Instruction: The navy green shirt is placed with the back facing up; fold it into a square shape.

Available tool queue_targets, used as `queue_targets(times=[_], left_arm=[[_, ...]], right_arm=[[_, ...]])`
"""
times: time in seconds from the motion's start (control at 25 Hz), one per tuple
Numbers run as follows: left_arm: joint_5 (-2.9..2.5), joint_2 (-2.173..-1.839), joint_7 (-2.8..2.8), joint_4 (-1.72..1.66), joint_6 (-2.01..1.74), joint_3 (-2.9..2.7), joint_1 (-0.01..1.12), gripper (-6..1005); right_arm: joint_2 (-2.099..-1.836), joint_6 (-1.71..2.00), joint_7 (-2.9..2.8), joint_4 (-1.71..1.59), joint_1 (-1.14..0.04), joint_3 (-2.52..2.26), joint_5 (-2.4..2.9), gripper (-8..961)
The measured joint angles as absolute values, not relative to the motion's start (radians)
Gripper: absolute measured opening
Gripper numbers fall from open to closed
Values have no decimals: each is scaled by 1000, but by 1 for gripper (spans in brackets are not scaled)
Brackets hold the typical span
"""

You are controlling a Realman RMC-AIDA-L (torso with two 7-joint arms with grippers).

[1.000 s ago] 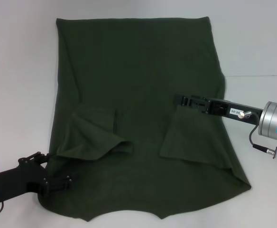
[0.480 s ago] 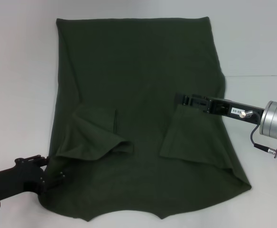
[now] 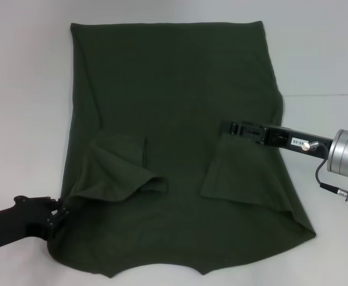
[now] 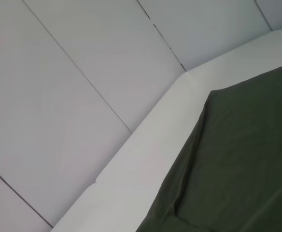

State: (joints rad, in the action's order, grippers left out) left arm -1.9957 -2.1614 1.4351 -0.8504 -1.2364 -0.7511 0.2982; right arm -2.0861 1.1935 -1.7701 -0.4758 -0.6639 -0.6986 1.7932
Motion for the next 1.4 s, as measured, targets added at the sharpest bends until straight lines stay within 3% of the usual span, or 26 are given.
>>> queue_targets(times=[0.44, 0.76, 1.4], left_arm=[[-1996, -2162, 1452, -883, -1241, -750, 276, 21], [-1993, -2164, 1473, -951, -1243, -748, 224, 21], [-1987, -2164, 1466, -991, -1271, -736, 183, 21]], right_arm=[[-2084, 1197, -1777, -476, -657, -700, 1793, 900], [-2065, 1196, -1843, -485, -641, -709, 1811, 896], [-1947, 1288, -2136, -492, -586, -710, 2007, 888]])
